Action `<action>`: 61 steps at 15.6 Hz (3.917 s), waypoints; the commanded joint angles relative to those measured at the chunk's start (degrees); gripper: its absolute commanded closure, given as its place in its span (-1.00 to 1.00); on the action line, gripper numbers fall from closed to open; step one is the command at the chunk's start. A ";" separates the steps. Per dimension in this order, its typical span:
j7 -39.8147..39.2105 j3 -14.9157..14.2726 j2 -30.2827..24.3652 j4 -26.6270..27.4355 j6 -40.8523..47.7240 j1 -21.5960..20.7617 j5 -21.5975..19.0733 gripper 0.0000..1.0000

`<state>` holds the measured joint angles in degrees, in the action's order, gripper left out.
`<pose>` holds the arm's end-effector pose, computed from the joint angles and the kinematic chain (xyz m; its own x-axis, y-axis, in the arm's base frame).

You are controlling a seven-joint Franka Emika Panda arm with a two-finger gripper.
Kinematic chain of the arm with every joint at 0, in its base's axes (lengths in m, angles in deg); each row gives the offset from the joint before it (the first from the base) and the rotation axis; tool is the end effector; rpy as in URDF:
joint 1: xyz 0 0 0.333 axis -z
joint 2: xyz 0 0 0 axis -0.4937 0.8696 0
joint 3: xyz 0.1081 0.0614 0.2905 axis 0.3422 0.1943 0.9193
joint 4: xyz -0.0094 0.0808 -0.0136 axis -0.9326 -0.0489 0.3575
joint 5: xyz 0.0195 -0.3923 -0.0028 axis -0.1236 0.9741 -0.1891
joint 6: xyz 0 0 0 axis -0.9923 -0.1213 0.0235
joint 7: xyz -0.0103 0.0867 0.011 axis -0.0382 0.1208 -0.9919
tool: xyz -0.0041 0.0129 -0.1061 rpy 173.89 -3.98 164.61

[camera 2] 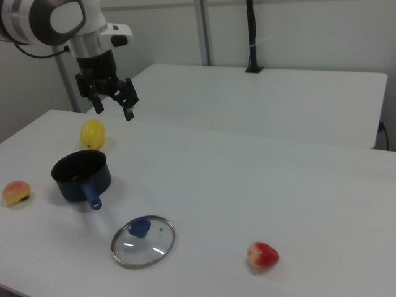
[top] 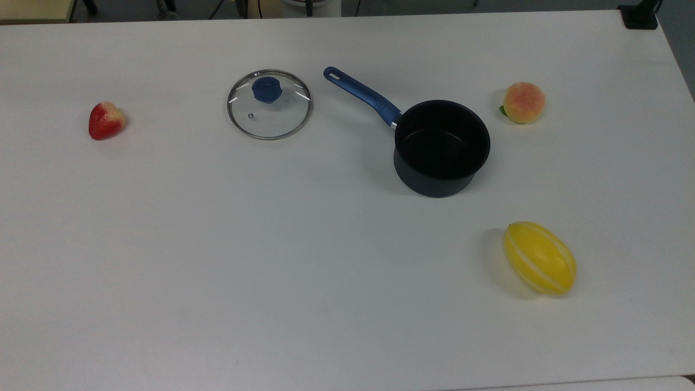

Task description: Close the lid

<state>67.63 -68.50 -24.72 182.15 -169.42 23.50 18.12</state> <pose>0.5575 0.0307 0.6209 0.9947 0.0437 0.0929 0.0470 -0.9983 -0.0340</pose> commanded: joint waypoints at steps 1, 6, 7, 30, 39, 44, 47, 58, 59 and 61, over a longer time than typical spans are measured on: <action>-1.36 -0.22 -0.82 1.23 -1.13 0.02 -1.39 -1.00; -1.27 -0.22 -0.82 1.23 -1.22 0.02 -1.30 -1.00; -1.27 -0.22 -0.82 1.23 -1.22 0.11 -1.38 -1.00; -21.22 -1.10 -0.47 15.18 -7.62 1.16 4.41 -1.00; -21.48 -1.71 -0.30 24.69 -16.07 2.57 6.52 -1.00; -21.75 -2.15 -0.21 30.13 -20.72 2.57 6.70 -1.00; -21.48 -2.07 0.40 33.12 -23.36 2.57 8.80 -1.00; -21.39 -2.07 2.51 36.91 -28.29 2.57 10.30 -0.97; -21.39 -1.98 2.60 37.00 -28.29 2.48 10.39 -0.95; -21.39 -1.89 2.78 37.09 -28.29 2.22 10.39 -0.90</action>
<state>46.78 -70.37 -21.52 217.84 -196.00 26.26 27.64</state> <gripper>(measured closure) 0.026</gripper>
